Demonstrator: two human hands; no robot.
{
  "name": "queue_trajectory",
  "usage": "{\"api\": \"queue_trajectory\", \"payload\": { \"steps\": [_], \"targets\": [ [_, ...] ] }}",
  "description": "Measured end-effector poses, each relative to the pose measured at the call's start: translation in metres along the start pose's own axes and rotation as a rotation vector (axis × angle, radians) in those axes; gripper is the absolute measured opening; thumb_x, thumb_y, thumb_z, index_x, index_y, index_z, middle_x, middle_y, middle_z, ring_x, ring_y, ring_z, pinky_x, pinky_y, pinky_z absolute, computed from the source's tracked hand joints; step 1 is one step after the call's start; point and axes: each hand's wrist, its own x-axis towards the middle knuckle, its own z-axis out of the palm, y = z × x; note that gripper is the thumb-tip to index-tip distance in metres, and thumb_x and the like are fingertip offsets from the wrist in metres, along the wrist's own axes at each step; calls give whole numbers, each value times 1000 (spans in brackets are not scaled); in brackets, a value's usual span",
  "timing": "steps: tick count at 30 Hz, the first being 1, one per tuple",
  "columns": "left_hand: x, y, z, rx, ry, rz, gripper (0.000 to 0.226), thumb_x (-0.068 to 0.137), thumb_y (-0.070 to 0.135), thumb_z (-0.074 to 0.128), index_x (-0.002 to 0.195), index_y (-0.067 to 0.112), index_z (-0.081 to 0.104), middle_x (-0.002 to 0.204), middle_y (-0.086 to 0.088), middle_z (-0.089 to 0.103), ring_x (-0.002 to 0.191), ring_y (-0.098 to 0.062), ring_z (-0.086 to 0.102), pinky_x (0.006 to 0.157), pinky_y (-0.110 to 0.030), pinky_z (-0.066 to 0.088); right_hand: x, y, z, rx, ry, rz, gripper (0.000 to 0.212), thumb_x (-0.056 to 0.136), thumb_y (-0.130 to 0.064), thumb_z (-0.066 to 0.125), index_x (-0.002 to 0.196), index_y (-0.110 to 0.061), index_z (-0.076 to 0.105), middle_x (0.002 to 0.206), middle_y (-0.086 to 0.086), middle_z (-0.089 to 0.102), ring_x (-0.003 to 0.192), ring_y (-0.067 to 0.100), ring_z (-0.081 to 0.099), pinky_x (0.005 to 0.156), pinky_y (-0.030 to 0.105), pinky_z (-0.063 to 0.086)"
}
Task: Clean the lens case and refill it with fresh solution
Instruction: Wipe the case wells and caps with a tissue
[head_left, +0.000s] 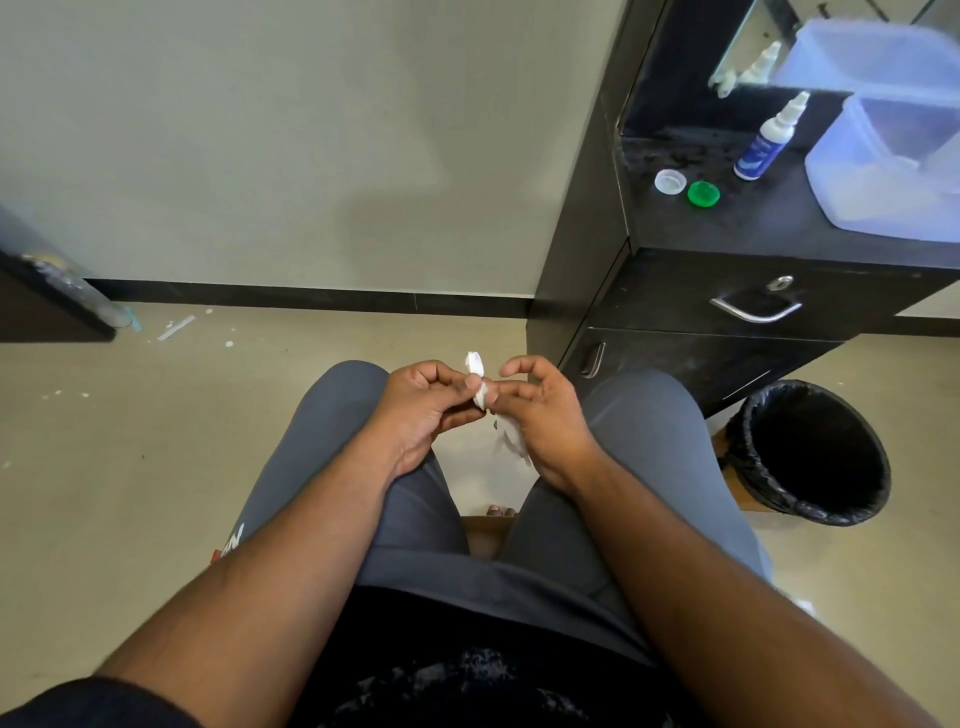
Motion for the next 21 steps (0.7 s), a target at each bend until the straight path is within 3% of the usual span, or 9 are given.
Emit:
{"api": "queue_trajectory", "payload": {
  "steps": [2,5,9,11,13,17,21],
  "targets": [
    [0,0,1,2,5,1,9,80,3,70,75,0,64,78,-15,73,76,-27,72,76,-40,60,1,-2,-2,231,-30,98,27,79,9,68,91,-10,52,90,22,69,82,28,70,66,31,56],
    [1,-1,0,22,19,0,11,80,3,71,72,0,63,76,-16,71,73,-27,71,73,-41,61,3,-2,-1,140,-72,69,28,79,11,66,84,-12,50,84,18,69,77,23,69,61,25,52],
    [3,-4,-1,96,55,-63,12,80,3,73,74,-1,64,75,-18,70,69,-28,72,73,-43,61,7,-2,-5,-527,-164,-132,28,82,0,69,76,-20,49,81,0,66,76,7,63,66,17,48],
    [4,-4,0,114,59,-97,11,79,3,73,75,-1,64,77,-18,71,71,-29,72,73,-43,60,9,-1,-10,-885,-170,-276,29,84,-6,67,74,-25,47,81,-7,61,79,9,58,71,20,48],
    [5,-4,2,86,56,-116,10,80,4,73,77,0,65,80,-21,72,75,-32,73,74,-43,60,9,0,-12,-1070,-87,-407,23,87,-8,62,78,-25,48,83,-2,59,77,16,54,68,30,50],
    [6,-3,1,14,29,-141,7,86,4,66,89,-2,65,90,-26,71,79,-34,72,73,-42,61,10,-6,-14,-832,126,-387,13,89,-9,62,85,-20,58,88,-10,57,91,11,53,77,23,46],
    [9,-5,2,49,102,-124,7,86,1,67,91,-4,67,85,-21,71,70,-29,72,64,-36,62,9,-9,-15,-598,128,-263,11,89,-6,62,86,-16,58,91,-4,62,87,15,61,69,29,56]
  ]
}}
